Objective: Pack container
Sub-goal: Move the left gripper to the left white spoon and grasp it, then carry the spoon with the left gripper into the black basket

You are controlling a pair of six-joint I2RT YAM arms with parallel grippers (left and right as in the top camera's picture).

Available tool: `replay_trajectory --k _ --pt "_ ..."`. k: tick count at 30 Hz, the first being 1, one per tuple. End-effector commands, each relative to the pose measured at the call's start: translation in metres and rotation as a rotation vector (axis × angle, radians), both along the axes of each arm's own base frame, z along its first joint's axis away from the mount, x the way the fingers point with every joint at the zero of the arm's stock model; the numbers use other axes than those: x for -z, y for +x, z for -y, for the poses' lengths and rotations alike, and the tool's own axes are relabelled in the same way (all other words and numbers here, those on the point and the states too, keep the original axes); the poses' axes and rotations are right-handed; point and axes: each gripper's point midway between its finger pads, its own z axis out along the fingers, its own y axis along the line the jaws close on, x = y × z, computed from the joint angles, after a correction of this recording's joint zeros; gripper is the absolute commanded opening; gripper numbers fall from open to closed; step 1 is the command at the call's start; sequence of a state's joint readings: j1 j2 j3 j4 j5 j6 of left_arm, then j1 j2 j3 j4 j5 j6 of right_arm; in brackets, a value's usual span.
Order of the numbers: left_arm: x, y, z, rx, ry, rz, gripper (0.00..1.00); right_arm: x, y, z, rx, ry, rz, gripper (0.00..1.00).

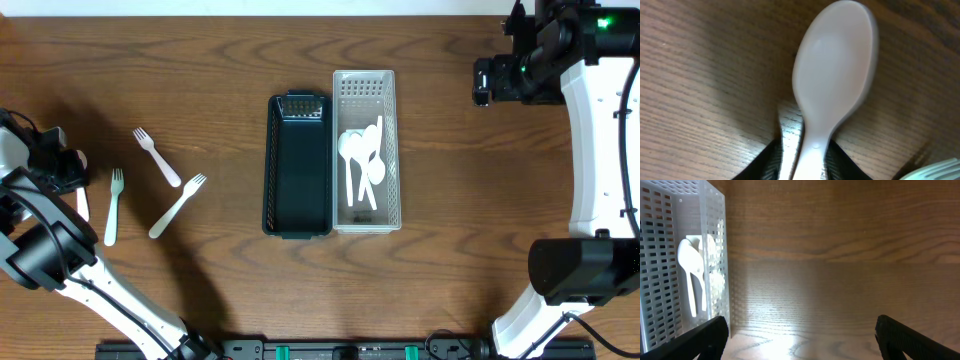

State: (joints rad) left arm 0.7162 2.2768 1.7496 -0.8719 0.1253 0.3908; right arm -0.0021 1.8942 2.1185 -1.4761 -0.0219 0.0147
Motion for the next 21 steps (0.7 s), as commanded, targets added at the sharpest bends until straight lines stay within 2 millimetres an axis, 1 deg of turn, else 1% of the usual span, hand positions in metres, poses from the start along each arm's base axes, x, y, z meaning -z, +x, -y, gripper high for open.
replay_trajectory --k 1,4,6,8,11,13,16,19,20,21 --pt "0.021 -0.004 0.012 0.007 -0.050 -0.036 0.24 0.001 0.002 0.004 0.022 -0.006 0.001 0.97" --pt "0.021 -0.001 0.016 0.018 -0.049 -0.036 0.19 0.001 0.002 0.005 0.024 -0.009 0.001 0.97" --pt "0.020 0.002 0.019 0.027 -0.047 -0.034 0.11 0.001 0.002 0.006 0.025 -0.013 0.002 0.97" --pt "0.016 0.006 0.022 0.029 -0.042 -0.029 0.10 0.000 0.003 0.006 0.025 -0.013 0.008 0.97" --pt "0.003 0.012 0.026 0.019 -0.029 -0.010 0.06 -0.001 0.007 0.006 0.025 -0.013 0.024 0.96" --pt "-0.015 0.017 0.030 0.028 -0.016 0.007 0.06 -0.002 0.010 0.006 0.025 -0.013 0.039 0.96" --pt "-0.050 0.024 0.042 0.045 0.004 0.037 0.06 -0.004 0.015 0.006 0.025 -0.013 0.059 0.96" --pt "-0.100 0.027 0.066 0.070 0.030 0.081 0.06 -0.007 0.022 0.006 0.002 -0.022 0.092 0.97" --pt "-0.122 0.028 0.080 0.093 0.043 0.103 0.06 -0.009 0.025 0.006 -0.008 -0.026 0.106 0.98" --pt "-0.138 0.027 0.092 0.104 0.052 0.123 0.06 -0.010 0.027 0.006 -0.012 -0.028 0.115 0.98"
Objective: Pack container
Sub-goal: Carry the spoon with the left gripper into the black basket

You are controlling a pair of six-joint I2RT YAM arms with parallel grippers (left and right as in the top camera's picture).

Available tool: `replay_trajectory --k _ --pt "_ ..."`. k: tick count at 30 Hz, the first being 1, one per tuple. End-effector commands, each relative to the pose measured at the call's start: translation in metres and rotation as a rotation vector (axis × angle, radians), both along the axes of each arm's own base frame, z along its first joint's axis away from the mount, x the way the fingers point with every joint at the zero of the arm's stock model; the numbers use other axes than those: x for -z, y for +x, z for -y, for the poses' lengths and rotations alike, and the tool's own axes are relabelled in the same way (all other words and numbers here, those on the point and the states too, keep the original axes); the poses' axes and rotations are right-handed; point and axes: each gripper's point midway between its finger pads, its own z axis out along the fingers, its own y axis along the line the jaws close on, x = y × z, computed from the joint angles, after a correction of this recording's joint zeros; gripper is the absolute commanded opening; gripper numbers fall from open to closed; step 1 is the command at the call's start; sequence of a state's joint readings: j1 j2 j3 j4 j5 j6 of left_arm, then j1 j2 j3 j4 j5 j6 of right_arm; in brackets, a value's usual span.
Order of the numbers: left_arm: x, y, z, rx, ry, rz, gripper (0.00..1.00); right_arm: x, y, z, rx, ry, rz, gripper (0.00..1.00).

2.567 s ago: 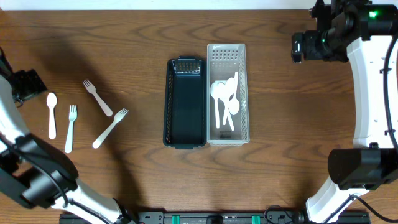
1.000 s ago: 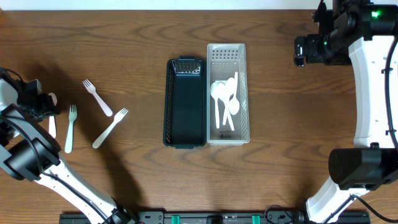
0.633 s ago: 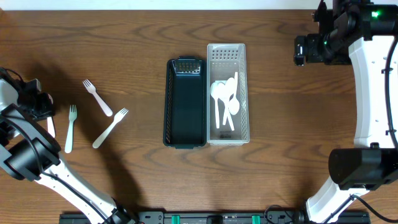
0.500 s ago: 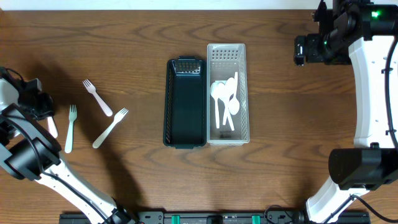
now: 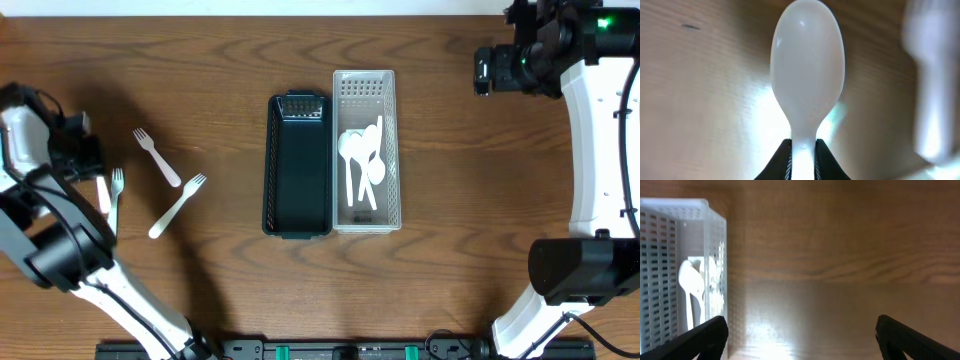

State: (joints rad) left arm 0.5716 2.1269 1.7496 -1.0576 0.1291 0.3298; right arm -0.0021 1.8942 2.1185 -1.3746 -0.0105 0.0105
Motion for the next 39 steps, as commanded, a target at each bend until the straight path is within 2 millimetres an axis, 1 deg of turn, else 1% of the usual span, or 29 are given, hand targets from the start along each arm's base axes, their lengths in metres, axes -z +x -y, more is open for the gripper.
replay_trajectory --k 1,4,6,7,8,9,10,11,13,15,17,20,22,24,26,29,32,35,37,38,39 --pt "-0.099 0.017 0.035 0.036 0.086 0.184 0.06 -0.002 0.007 0.004 -0.015 -0.019 0.025 0.98" --pt "-0.145 0.020 0.079 0.086 0.108 0.275 0.06 -0.003 0.009 0.010 -0.014 -0.037 0.037 0.99" --pt "-0.172 0.019 0.119 0.147 0.106 0.331 0.06 -0.003 0.009 0.025 0.031 -0.069 0.035 0.99" --pt "-0.180 0.018 0.138 0.179 0.101 0.347 0.06 -0.003 0.008 0.032 0.058 -0.076 0.035 0.99" --pt "-0.188 0.016 0.162 0.220 0.089 0.365 0.06 -0.004 0.008 0.044 0.101 -0.085 0.035 0.99" --pt "-0.192 0.015 0.178 0.248 0.080 0.374 0.06 -0.004 0.006 0.053 0.125 -0.089 0.034 0.99" --pt "-0.197 0.014 0.199 0.288 0.068 0.384 0.06 -0.004 0.005 0.063 0.147 -0.089 0.033 0.99" --pt "-0.199 0.012 0.218 0.322 0.056 0.390 0.06 -0.003 0.002 0.074 0.173 -0.089 0.028 0.99" --pt "-0.200 0.010 0.260 0.398 0.024 0.395 0.06 -0.002 -0.005 0.097 0.226 -0.083 0.013 0.99" --pt "-0.195 0.008 0.290 0.459 0.003 0.386 0.06 -0.001 -0.009 0.109 0.254 -0.043 0.012 0.99" --pt "-0.188 0.008 0.315 0.497 -0.017 0.372 0.06 -0.001 -0.011 0.119 0.277 0.008 0.019 0.99" --pt "-0.169 0.011 0.348 0.561 -0.036 0.337 0.06 -0.001 -0.017 0.136 0.316 0.054 0.025 0.99" --pt "-0.152 0.015 0.363 0.581 -0.043 0.302 0.06 -0.001 -0.020 0.142 0.332 0.074 0.023 0.99" --pt "-0.134 0.019 0.372 0.585 -0.047 0.264 0.06 0.000 -0.023 0.144 0.340 0.077 0.016 0.99" --pt "-0.110 0.026 0.379 0.584 -0.047 0.216 0.06 0.000 -0.024 0.143 0.339 0.083 0.011 0.99" --pt "-0.073 0.033 0.381 0.554 -0.047 0.135 0.06 0.000 -0.024 0.141 0.334 0.095 0.012 0.99" --pt "-0.040 0.032 0.383 0.545 -0.052 0.054 0.06 0.000 -0.024 0.140 0.331 0.100 0.013 0.99" --pt "-0.016 0.031 0.383 0.545 -0.046 -0.005 0.06 0.000 -0.023 0.140 0.331 0.101 0.013 0.99" --pt "-0.004 0.030 0.383 0.544 -0.043 -0.035 0.06 0.000 -0.023 0.140 0.331 0.101 0.013 0.99" --pt "0.001 0.029 0.382 0.544 -0.042 -0.047 0.13 0.000 -0.024 0.140 0.331 0.101 0.012 0.99" --pt "0.005 0.029 0.382 0.544 -0.041 -0.058 0.28 0.000 -0.024 0.140 0.331 0.101 0.012 0.99"
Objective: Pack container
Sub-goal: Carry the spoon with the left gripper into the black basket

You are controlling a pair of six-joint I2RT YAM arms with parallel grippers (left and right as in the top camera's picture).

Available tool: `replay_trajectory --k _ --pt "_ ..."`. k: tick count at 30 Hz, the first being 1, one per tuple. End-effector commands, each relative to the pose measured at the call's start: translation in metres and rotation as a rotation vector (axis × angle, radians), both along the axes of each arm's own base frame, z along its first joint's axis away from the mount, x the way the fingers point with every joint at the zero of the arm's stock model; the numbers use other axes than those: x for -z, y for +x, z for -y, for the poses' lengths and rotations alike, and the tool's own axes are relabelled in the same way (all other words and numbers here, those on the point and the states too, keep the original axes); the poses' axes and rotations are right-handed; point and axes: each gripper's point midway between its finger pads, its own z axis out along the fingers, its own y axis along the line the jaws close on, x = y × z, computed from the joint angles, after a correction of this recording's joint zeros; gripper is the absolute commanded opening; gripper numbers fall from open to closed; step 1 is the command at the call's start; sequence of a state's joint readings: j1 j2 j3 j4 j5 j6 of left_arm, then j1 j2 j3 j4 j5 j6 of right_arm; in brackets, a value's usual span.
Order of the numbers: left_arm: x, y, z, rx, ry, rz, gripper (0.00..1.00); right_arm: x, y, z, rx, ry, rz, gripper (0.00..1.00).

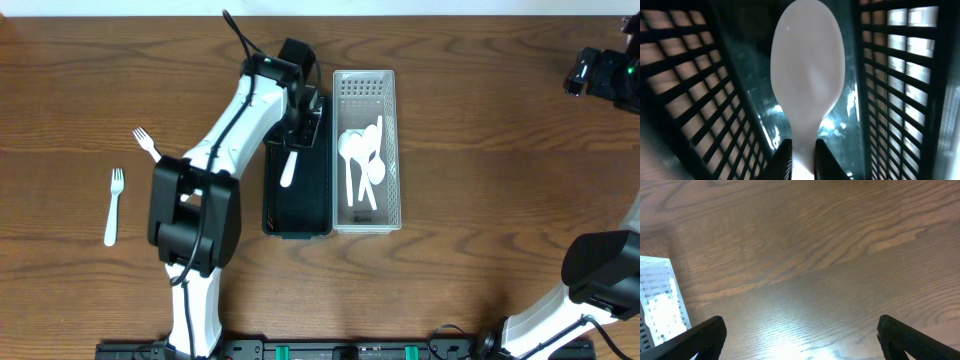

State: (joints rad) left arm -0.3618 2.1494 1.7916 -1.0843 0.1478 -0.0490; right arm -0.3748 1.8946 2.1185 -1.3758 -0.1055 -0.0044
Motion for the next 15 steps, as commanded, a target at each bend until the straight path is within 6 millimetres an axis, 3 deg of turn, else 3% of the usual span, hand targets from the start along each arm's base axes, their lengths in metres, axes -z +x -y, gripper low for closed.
replay_trajectory --k 1,4,8,10,14,15 --pt "0.010 -0.003 -0.001 -0.013 0.008 -0.028 0.32 0.001 0.000 -0.001 0.010 0.021 0.001 0.99" --pt "0.011 -0.002 -0.001 0.032 0.008 -0.022 0.40 0.001 0.000 -0.001 0.011 0.022 0.000 0.99" --pt "-0.014 0.006 -0.009 0.110 0.051 0.054 0.47 0.001 0.000 -0.001 0.011 0.021 0.000 0.99" --pt "-0.041 0.011 -0.015 0.114 0.075 0.116 0.48 0.001 0.000 -0.001 0.011 0.021 0.001 0.99" --pt "-0.123 0.014 -0.028 0.116 0.090 0.310 0.50 0.001 0.000 -0.001 0.006 0.018 0.001 0.99" --pt "-0.143 0.014 -0.036 0.100 0.112 0.366 0.66 0.001 0.000 -0.001 0.004 0.017 0.001 0.99"
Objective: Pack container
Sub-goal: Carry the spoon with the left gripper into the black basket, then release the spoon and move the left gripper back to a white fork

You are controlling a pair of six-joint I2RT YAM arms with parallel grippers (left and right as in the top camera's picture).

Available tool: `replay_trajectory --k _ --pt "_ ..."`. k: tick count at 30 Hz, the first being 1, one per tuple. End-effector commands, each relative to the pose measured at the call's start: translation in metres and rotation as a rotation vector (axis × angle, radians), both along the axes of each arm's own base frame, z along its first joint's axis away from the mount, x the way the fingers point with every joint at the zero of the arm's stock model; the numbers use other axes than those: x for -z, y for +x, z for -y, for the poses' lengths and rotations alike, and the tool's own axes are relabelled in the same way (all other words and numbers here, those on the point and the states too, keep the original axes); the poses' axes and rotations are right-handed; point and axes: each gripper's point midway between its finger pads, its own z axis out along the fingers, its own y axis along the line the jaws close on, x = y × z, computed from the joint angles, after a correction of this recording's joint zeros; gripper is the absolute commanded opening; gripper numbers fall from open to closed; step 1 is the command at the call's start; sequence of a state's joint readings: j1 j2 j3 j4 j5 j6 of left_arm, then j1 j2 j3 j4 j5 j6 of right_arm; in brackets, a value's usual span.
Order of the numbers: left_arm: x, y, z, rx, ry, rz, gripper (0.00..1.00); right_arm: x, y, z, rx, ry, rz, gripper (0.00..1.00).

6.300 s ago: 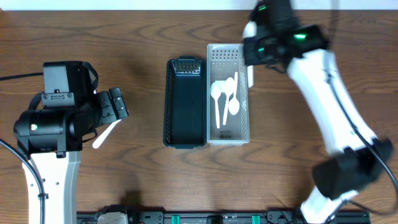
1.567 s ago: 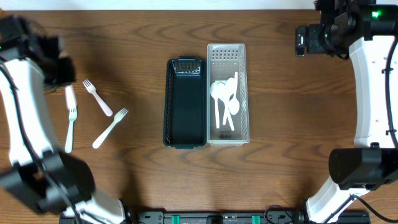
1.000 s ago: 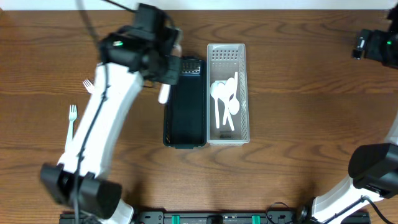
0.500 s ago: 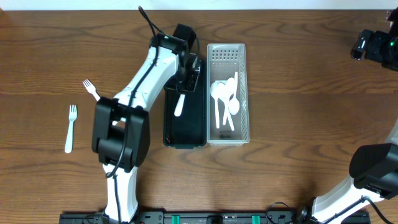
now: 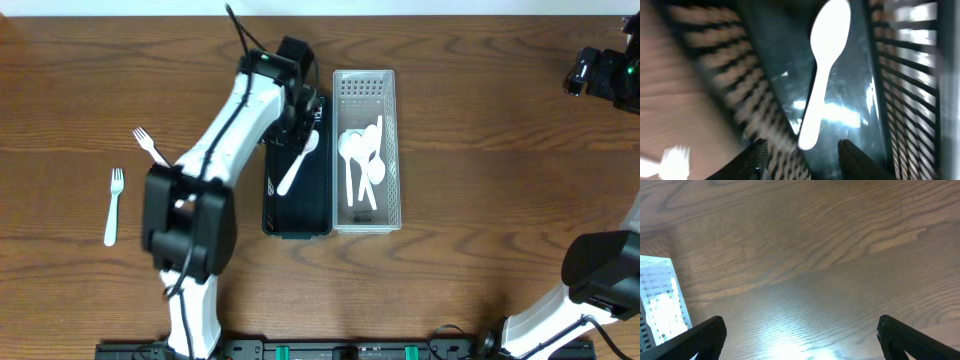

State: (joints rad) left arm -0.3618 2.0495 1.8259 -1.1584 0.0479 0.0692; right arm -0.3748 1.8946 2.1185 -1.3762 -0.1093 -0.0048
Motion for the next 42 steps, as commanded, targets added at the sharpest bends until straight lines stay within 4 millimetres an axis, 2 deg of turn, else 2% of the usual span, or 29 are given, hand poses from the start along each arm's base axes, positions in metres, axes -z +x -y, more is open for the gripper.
replay_trajectory --k 1,2,3,5,6,9,11,14,17,20,25,31,37,42 --pt "-0.117 0.012 -0.028 -0.019 0.037 0.327 0.82 0.001 0.000 0.000 0.006 0.013 0.002 0.99" --pt "-0.140 0.009 -0.044 -0.050 0.056 0.391 0.91 0.001 0.001 0.000 0.005 0.013 0.003 0.99" --pt "-0.153 0.006 -0.055 -0.074 0.065 0.423 0.94 0.001 0.001 0.000 0.005 0.012 0.003 0.99" --pt "-0.180 -0.005 -0.090 -0.153 0.084 0.475 0.97 0.000 0.001 0.000 -0.003 0.008 0.005 0.99" --pt "-0.191 -0.014 -0.116 -0.212 0.094 0.485 0.98 0.000 0.002 0.000 -0.004 0.007 0.006 0.99" --pt "-0.198 -0.038 -0.179 -0.373 0.113 0.454 1.00 0.000 0.001 0.000 -0.004 0.007 0.005 0.99" --pt "-0.191 -0.052 -0.212 -0.442 0.073 0.410 0.98 0.000 0.001 0.000 -0.004 0.007 0.005 0.99" --pt "-0.173 -0.060 -0.251 -0.560 -0.024 0.379 0.98 0.000 0.001 0.000 -0.005 0.006 0.006 0.99" --pt "-0.143 -0.066 -0.291 -0.674 -0.060 0.366 0.98 0.000 0.001 0.000 -0.012 0.003 0.005 0.99" --pt "-0.097 -0.078 -0.322 -0.708 -0.033 0.324 0.98 0.001 0.000 0.004 -0.006 -0.017 -0.003 0.99" --pt "-0.019 -0.087 -0.345 -0.711 -0.016 0.280 0.98 0.001 0.000 0.004 -0.005 -0.017 -0.003 0.99" --pt "0.049 -0.089 -0.346 -0.662 -0.030 0.178 0.98 0.001 0.000 0.004 0.001 -0.013 -0.003 0.99" --pt "0.088 -0.082 -0.351 -0.649 -0.043 0.129 0.98 0.002 -0.003 0.003 0.003 -0.007 -0.016 0.99" --pt "0.104 -0.083 -0.351 -0.636 -0.045 0.100 0.98 0.003 -0.005 0.002 0.016 0.002 -0.026 0.99"
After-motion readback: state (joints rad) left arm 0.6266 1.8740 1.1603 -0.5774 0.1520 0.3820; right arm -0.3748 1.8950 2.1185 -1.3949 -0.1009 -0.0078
